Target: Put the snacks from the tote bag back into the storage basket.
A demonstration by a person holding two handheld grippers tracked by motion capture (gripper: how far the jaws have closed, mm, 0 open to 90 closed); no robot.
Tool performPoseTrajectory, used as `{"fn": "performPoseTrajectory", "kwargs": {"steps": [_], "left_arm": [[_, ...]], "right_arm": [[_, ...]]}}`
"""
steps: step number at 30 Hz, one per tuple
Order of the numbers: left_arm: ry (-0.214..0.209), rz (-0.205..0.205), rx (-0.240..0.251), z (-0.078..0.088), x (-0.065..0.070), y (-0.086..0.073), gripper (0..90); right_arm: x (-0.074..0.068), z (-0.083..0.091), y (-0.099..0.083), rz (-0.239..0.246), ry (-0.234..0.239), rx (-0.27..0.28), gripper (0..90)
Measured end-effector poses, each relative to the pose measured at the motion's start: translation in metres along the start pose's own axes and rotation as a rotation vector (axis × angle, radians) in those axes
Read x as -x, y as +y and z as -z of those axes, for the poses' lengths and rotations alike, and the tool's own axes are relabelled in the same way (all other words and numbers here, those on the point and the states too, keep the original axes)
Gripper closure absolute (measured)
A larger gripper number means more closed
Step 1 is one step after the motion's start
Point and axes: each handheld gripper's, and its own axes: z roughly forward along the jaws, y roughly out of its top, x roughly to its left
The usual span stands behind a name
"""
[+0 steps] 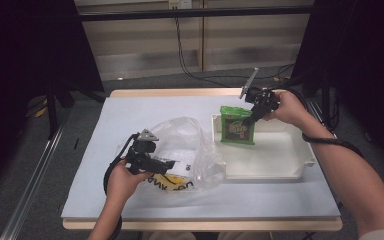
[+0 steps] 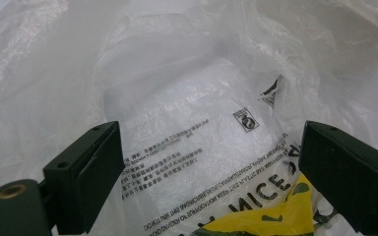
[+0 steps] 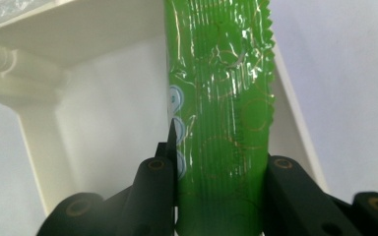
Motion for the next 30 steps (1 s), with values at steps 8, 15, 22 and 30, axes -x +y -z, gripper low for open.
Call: {"fn": "performPoseTrajectory", "kwargs": {"steps": [8, 15, 22, 30], "left_arm": [[0.005, -0.002, 0.0, 0.002, 0.0, -0.001, 9.9], [0.006, -0.006, 0.009, 0.004, 0.002, -0.001, 9.9], [-0.003, -0.008, 0.01, 0.006, 0.003, 0.001, 9.9], [0.004, -0.015, 0.013, 0.008, 0.005, 0.002, 9.9]], "right_arm": [[0.006, -0.009, 0.003, 0.05, -0.017, 0.016, 69.4], [0.009, 0.006, -0.007, -0.024, -0.092, 0.074, 38.9], [0.003, 0.029, -0.02, -0.07, -0.136, 0.101, 28.8], [-0.017, 0.041, -0.033, -0.077, -0.127, 0.122, 24.3]]}}
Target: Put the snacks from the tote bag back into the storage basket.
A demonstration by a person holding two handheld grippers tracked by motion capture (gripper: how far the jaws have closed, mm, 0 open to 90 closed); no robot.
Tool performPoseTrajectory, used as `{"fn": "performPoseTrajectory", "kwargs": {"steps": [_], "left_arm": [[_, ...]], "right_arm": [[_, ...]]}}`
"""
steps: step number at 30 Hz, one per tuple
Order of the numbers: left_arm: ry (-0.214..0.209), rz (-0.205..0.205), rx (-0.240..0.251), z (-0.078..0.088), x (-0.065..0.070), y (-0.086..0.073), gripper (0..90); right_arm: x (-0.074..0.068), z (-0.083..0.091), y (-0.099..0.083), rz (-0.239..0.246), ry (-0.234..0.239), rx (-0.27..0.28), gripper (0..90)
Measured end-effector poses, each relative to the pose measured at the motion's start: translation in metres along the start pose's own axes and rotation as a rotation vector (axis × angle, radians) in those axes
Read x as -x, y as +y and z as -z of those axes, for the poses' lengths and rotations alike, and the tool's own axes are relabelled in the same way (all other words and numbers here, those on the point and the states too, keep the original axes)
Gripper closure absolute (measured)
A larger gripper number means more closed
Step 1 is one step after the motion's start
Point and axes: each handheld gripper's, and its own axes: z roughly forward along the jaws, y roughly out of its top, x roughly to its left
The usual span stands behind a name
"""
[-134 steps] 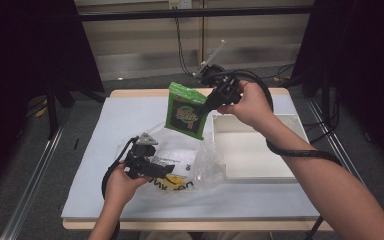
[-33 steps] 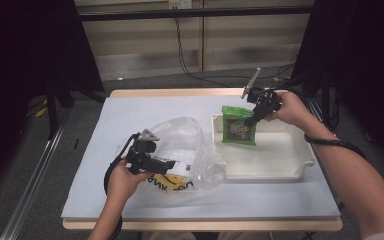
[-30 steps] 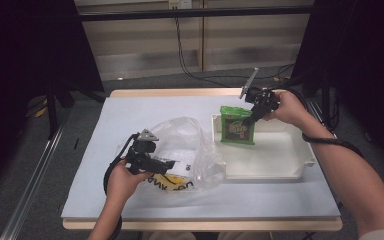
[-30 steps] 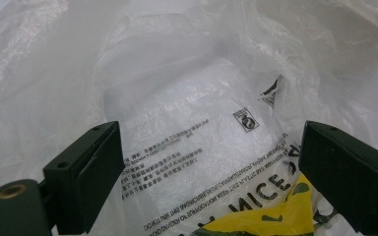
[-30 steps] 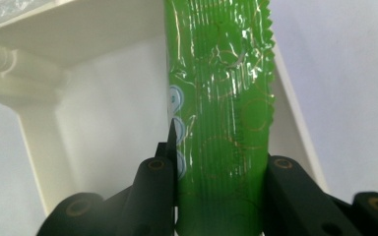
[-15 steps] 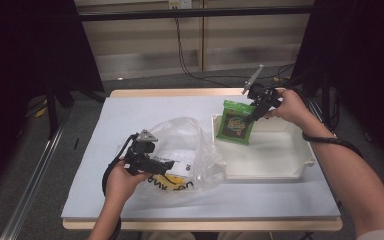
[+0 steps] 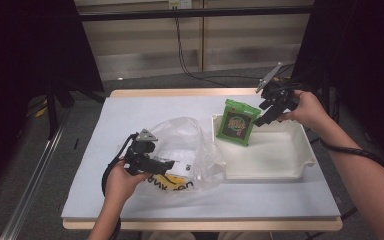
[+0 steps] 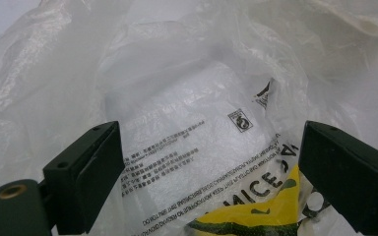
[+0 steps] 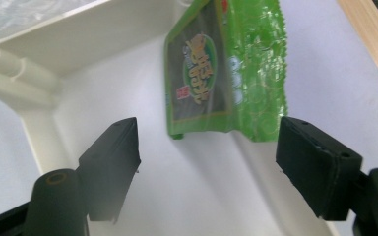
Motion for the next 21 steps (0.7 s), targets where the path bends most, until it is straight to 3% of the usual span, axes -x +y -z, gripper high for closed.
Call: {"fn": "performPoseTrajectory", "kwargs": {"steps": [11, 14, 21], "left_arm": [[-0.009, 0.003, 0.001, 0.001, 0.0, 0.0, 9.9], [-0.009, 0.02, 0.005, 0.001, 0.001, 0.0, 9.9], [-0.005, 0.005, 0.007, 0.002, 0.0, 0.0, 9.7]], "right_arm": [[-0.027, 0.006, -0.008, 0.017, 0.027, 0.028, 20.2], [-0.034, 0.005, -0.01, 0.03, 0.034, 0.028, 19.5], [-0.049, 0.003, -0.015, 0.026, 0.049, 0.039, 17.4]]}}
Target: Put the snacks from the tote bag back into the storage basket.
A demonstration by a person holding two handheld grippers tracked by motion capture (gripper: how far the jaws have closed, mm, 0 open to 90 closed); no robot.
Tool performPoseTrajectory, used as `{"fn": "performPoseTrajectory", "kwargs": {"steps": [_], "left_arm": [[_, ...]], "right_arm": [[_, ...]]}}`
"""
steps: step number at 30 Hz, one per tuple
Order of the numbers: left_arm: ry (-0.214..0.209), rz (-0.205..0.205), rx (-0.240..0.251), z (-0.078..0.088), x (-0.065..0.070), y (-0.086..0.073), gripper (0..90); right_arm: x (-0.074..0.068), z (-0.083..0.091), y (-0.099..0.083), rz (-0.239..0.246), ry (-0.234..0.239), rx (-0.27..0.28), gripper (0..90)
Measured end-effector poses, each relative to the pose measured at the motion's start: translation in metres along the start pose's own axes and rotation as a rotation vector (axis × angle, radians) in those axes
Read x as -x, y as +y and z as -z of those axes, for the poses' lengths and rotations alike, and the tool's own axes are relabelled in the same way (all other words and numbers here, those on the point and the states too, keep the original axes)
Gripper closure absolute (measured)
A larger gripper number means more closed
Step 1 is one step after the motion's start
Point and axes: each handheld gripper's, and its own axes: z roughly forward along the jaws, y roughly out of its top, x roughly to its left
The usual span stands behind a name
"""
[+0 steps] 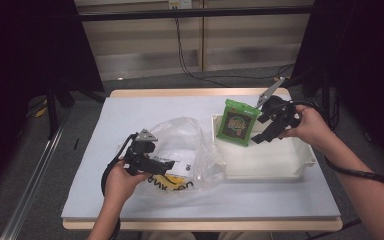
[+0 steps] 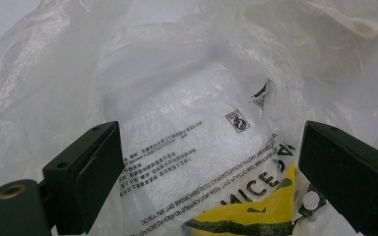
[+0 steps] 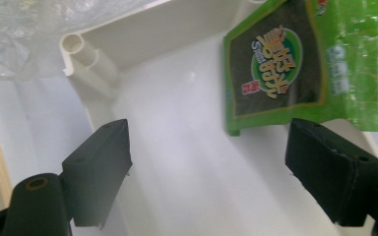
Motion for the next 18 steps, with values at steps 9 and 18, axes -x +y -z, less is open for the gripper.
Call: {"fn": "performPoseTrajectory", "kwargs": {"steps": [9, 18], "left_arm": [[-0.003, -0.007, -0.004, -0.002, 0.0, -0.001, 9.4], [-0.004, -0.004, -0.008, -0.003, 0.0, -0.001, 9.4]], "right_arm": [[-0.016, -0.012, -0.007, 0.01, 0.039, 0.018, 14.5], [-0.029, -0.026, -0.013, 0.019, 0.065, 0.016, 12.7]]}}
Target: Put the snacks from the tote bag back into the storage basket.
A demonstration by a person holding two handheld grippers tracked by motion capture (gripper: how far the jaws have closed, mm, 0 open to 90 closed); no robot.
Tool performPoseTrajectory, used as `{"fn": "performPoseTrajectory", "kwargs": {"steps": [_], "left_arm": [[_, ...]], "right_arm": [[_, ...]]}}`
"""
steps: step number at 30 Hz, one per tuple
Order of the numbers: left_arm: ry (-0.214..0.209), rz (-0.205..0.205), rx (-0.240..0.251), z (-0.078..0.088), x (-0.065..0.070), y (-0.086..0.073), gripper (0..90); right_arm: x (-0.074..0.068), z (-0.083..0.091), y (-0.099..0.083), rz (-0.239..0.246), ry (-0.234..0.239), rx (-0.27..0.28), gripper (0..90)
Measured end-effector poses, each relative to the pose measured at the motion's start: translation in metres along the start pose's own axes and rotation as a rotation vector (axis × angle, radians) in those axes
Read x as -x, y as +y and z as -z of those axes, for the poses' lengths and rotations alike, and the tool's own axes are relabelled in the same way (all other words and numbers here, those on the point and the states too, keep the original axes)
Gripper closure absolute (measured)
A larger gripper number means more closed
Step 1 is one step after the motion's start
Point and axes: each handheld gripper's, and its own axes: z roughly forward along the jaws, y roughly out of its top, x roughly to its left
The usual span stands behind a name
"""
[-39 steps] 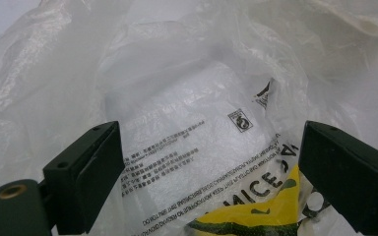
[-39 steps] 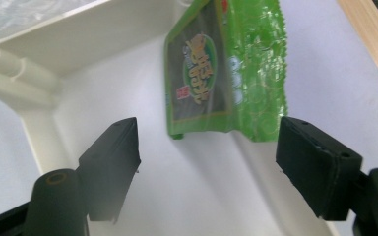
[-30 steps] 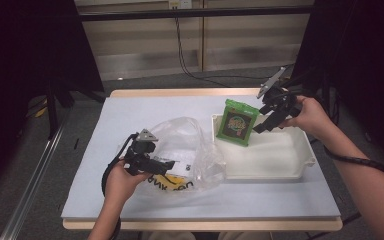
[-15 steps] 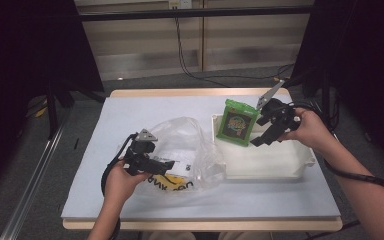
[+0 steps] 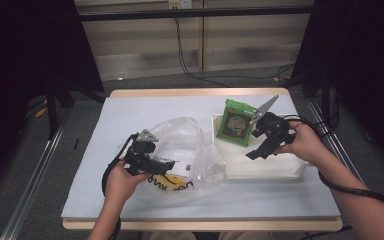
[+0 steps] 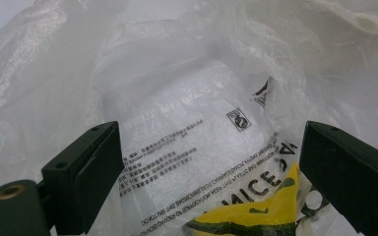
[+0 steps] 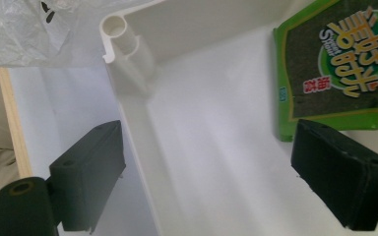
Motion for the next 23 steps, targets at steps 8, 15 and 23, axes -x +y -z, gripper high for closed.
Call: {"fn": "performPoseTrajectory", "kwargs": {"steps": [8, 15, 23], "left_arm": [[-0.002, -0.006, -0.009, 0.001, 0.0, 0.0, 9.3], [-0.002, -0.001, -0.001, 0.0, 0.001, 0.0, 9.3], [-0.003, -0.006, -0.013, 0.0, 0.0, 0.0, 9.2]], "right_arm": [[-0.012, -0.011, -0.001, 0.019, 0.024, 0.006, 11.4], [-0.021, -0.022, -0.007, 0.017, 0.042, 0.015, 11.2], [-0.026, -0.033, -0.016, -0.003, 0.051, 0.024, 9.8]]}}
